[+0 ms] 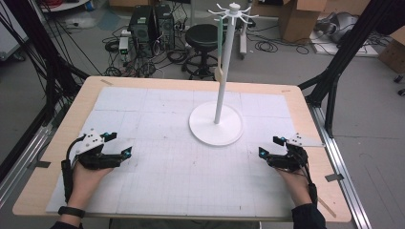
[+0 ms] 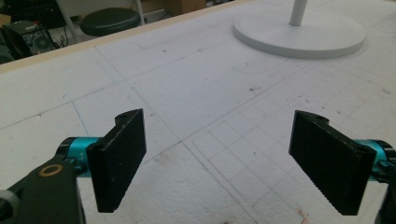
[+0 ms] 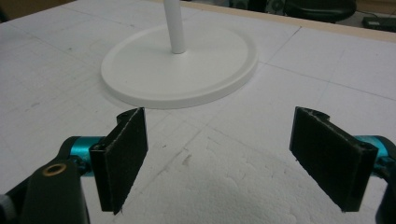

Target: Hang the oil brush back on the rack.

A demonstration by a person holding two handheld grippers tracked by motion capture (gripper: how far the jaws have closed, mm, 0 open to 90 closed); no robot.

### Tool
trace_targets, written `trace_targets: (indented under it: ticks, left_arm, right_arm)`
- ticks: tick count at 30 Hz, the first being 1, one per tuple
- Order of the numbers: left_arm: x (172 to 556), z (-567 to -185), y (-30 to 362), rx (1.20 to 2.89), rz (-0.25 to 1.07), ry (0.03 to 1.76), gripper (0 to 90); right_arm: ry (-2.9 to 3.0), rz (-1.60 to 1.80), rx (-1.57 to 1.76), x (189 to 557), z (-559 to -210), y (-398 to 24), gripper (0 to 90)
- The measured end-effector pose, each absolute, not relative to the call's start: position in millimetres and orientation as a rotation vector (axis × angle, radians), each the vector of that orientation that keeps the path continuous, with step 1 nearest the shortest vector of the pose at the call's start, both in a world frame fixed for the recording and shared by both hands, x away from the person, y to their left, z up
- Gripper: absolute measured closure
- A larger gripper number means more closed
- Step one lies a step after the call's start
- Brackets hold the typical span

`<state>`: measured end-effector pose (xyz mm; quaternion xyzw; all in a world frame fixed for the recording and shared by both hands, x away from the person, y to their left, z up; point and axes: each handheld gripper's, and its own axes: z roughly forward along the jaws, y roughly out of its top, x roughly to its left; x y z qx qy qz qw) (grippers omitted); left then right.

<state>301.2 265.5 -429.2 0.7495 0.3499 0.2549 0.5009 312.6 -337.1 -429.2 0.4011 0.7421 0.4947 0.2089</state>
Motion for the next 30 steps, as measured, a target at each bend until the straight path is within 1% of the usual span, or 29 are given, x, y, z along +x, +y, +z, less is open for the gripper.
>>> trace_targets:
  ticks: [4,8,30]
  left_arm:
    - [302.7,-432.7,266.0,1.814,0.612,0.863,19.4]
    - [303.6,-432.6,265.9,1.779,0.616,0.872,19.2]
    - [305.8,-435.2,260.1,1.773,0.633,0.886,19.3]
  right_arm:
    - [2.075,1.373,1.12,313.4,-430.3,-336.6,17.8]
    - [2.081,1.361,1.126,313.8,-431.4,-335.5,16.7]
    - [2.09,1.352,1.157,311.7,-435.2,-335.7,14.7]
